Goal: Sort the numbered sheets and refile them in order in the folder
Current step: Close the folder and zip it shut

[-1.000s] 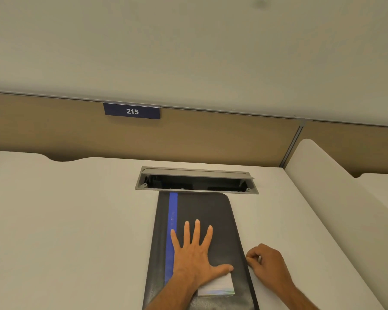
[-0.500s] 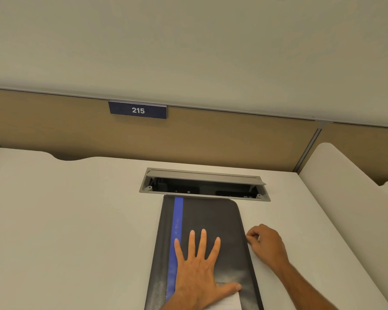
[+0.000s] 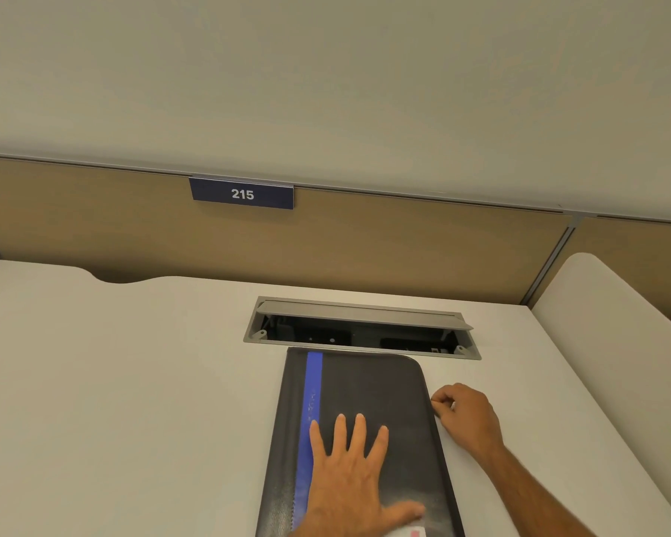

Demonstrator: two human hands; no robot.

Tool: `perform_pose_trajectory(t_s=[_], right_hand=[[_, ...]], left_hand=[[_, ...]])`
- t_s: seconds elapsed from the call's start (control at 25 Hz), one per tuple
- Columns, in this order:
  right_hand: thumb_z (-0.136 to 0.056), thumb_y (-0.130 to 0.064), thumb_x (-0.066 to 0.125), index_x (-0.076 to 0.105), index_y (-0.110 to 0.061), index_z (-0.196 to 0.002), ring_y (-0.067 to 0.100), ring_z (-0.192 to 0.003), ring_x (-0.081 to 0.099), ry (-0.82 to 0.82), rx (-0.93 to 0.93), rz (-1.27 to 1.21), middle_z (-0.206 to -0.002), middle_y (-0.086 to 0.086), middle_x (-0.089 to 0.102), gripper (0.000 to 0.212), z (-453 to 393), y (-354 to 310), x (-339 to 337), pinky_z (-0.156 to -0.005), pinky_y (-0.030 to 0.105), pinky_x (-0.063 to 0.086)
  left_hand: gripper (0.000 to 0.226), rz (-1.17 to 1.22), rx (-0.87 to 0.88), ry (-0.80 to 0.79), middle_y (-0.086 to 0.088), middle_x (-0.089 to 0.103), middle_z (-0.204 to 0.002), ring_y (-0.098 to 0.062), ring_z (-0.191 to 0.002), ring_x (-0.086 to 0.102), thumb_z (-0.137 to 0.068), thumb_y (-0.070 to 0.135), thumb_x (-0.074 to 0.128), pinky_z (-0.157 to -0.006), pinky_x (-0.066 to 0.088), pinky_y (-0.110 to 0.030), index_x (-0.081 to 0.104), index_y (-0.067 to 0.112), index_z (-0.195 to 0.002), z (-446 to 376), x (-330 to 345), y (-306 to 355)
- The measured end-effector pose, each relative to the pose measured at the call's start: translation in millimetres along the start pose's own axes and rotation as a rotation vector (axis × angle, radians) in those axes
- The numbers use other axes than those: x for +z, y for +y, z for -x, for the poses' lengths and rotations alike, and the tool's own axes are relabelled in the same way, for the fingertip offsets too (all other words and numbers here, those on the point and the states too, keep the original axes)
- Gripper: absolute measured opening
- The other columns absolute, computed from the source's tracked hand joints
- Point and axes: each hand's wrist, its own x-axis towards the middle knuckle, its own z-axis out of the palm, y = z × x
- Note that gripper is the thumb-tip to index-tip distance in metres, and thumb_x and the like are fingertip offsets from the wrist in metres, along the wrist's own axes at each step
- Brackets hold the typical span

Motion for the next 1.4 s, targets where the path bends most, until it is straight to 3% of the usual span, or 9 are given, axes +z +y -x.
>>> perform_pose_trajectory(t_s=[0.04, 0.16, 0.4, 0.52, 0.76, 1.08, 1.4], right_hand=[[-0.095, -0.023, 0.065, 0.064, -0.028, -0.089, 0.01, -0.081, 0.058, 0.001, 0.0, -0.005, -0.092, -0.009, 0.062, 0.008, 0.4, 0.6, 0.6, -0.081, 0.018, 0.045], [-0.095, -0.023, 0.066, 0.065, -0.027, -0.089, 0.009, -0.08, 0.057, 0.004, 0.0, -0.025, -0.091, -0.01, 0.061, 0.007, -0.1, 2.2, 2.4, -0.079, 0.017, 0.044], [-0.095, -0.028, 0.066, 0.063, -0.033, -0.09, 0.007, -0.077, 0.056, 0.0, 0.01, -0.033, -0.092, -0.013, 0.06, 0.007, -2.5, 7.1, 7.9, -0.07, 0.007, 0.039], [-0.095, -0.028, 0.066, 0.063, -0.034, -0.09, 0.005, -0.078, 0.057, -0.003, 0.011, -0.028, -0.093, -0.014, 0.061, 0.008, -5.1, 10.5, 10.6, -0.068, 0.005, 0.038], [-0.094, -0.026, 0.067, 0.065, -0.032, -0.088, 0.007, -0.08, 0.059, -0.001, 0.004, -0.033, -0.093, -0.012, 0.064, 0.009, -9.0, 15.5, 12.7, -0.068, 0.005, 0.04], [-0.094, -0.027, 0.067, 0.064, -0.031, -0.089, 0.007, -0.079, 0.058, -0.005, -0.014, -0.012, -0.094, -0.011, 0.063, 0.007, -12.9, 9.6, 12.7, -0.069, 0.006, 0.039], [-0.096, -0.027, 0.064, 0.063, -0.03, -0.095, 0.009, -0.085, 0.057, -0.071, -0.077, 0.053, -0.098, -0.012, 0.058, 0.003, -47.4, -3.5, 7.0, -0.082, 0.012, 0.044]], left_hand=[[0.118, -0.014, -0.02, -0.06, -0.008, 0.005, -0.167, -0.036, -0.153, -0.002, -0.063, 0.103, 0.011, -0.11, -0.018, -0.069, 0.003, 0.034, -0.159, -3.3, -9.0, -2.4], [0.109, 0.034, -0.064, -0.02, -0.005, 0.014, -0.163, -0.032, -0.151, 0.007, -0.073, 0.098, 0.021, -0.116, -0.007, -0.066, 0.005, 0.033, -0.158, -28.1, -22.5, -8.3], [0.12, 0.025, -0.102, 0.002, -0.004, -0.016, -0.166, -0.033, -0.151, -0.02, -0.063, 0.104, 0.019, -0.113, -0.014, -0.069, -0.01, 0.036, -0.158, -92.2, -27.3, -20.7], [0.128, -0.006, -0.105, -0.011, -0.005, -0.021, -0.165, -0.035, -0.148, -0.026, -0.054, 0.108, 0.017, -0.111, -0.016, -0.072, -0.017, 0.037, -0.156, -111.5, -26.1, -28.6], [0.13, -0.005, -0.079, -0.055, -0.005, -0.011, -0.167, -0.035, -0.15, -0.021, -0.05, 0.109, 0.019, -0.109, -0.017, -0.073, -0.015, 0.041, -0.155, -115.8, -25.8, -33.5], [0.131, -0.011, -0.074, -0.069, -0.005, -0.012, -0.167, -0.034, -0.15, -0.022, -0.047, 0.11, 0.015, -0.107, -0.014, -0.074, -0.016, 0.042, -0.155, -94.3, -18.2, -31.6], [0.129, -0.006, -0.075, -0.118, -0.005, -0.015, -0.167, -0.034, -0.149, -0.024, -0.049, 0.109, 0.019, -0.107, -0.015, -0.074, -0.017, 0.043, -0.154, -88.5, -21.3, -31.6]])
